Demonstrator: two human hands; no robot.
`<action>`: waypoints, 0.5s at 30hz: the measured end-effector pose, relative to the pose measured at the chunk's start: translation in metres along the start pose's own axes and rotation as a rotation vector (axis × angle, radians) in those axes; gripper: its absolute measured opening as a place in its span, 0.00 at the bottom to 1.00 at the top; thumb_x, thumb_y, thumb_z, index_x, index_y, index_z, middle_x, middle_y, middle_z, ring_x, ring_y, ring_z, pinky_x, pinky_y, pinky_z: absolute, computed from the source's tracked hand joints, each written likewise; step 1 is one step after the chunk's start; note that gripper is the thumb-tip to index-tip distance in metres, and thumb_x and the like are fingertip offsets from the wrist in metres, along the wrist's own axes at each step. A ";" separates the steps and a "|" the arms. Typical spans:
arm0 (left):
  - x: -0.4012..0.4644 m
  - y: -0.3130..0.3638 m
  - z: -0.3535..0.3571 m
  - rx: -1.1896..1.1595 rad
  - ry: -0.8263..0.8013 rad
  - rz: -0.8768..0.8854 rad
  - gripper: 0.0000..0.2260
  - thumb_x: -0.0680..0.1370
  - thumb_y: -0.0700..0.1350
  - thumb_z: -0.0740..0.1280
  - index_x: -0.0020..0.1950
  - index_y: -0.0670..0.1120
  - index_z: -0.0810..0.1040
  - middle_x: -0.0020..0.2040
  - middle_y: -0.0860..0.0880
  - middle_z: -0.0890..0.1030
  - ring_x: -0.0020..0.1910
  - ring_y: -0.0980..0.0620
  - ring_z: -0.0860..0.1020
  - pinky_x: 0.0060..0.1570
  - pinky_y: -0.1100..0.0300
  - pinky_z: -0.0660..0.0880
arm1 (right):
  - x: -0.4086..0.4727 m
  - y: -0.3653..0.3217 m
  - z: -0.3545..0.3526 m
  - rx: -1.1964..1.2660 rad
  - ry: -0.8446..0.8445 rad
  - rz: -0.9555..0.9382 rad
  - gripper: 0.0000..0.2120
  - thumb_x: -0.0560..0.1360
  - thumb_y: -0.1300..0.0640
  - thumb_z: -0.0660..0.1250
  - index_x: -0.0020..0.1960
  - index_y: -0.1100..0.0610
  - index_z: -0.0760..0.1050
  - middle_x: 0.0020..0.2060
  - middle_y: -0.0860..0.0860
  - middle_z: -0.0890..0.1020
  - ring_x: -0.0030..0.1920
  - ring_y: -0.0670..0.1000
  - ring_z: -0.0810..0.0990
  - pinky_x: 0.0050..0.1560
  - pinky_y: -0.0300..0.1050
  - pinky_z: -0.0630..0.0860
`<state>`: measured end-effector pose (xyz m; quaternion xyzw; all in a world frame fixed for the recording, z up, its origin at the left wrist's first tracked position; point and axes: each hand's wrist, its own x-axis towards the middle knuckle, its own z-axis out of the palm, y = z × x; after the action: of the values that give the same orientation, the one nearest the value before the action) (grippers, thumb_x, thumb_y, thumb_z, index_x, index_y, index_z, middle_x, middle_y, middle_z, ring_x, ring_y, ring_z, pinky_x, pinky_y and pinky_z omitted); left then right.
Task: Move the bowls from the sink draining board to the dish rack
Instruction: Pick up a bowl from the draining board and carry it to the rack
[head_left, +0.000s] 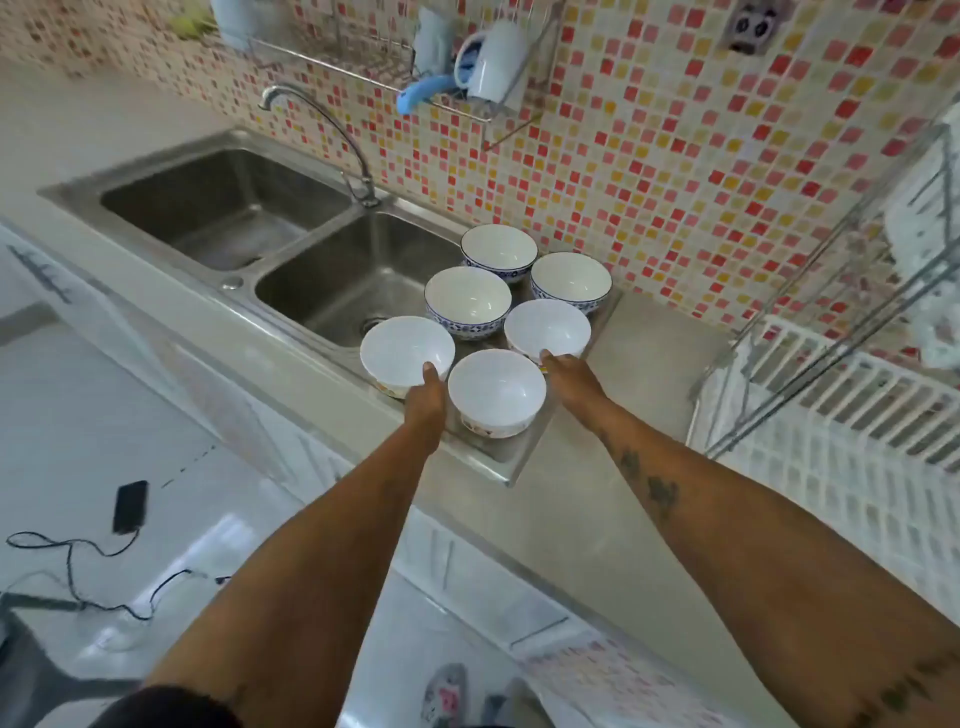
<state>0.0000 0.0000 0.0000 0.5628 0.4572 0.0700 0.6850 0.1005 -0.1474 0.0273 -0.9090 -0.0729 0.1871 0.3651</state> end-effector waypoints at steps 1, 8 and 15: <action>-0.001 0.002 0.003 0.000 -0.001 -0.001 0.27 0.83 0.57 0.51 0.72 0.39 0.69 0.71 0.38 0.73 0.69 0.37 0.72 0.71 0.46 0.68 | 0.004 -0.002 0.002 -0.006 -0.010 0.021 0.26 0.81 0.46 0.50 0.65 0.63 0.75 0.64 0.62 0.77 0.63 0.61 0.75 0.60 0.48 0.69; 0.004 0.003 0.028 -0.125 0.086 0.051 0.23 0.84 0.51 0.54 0.76 0.42 0.63 0.74 0.43 0.69 0.72 0.41 0.69 0.73 0.49 0.64 | 0.022 -0.008 0.027 0.145 -0.071 0.145 0.23 0.82 0.50 0.51 0.72 0.61 0.67 0.70 0.60 0.71 0.69 0.60 0.70 0.67 0.49 0.66; 0.007 0.001 0.051 -0.161 0.153 0.015 0.20 0.84 0.49 0.55 0.74 0.41 0.67 0.72 0.41 0.72 0.70 0.41 0.71 0.69 0.53 0.66 | 0.028 -0.006 0.039 0.268 -0.037 0.206 0.21 0.81 0.54 0.51 0.71 0.59 0.68 0.70 0.59 0.72 0.68 0.60 0.71 0.66 0.50 0.66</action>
<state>0.0405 -0.0313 -0.0059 0.5025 0.4969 0.1543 0.6905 0.1107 -0.1107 -0.0021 -0.8514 0.0396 0.2482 0.4604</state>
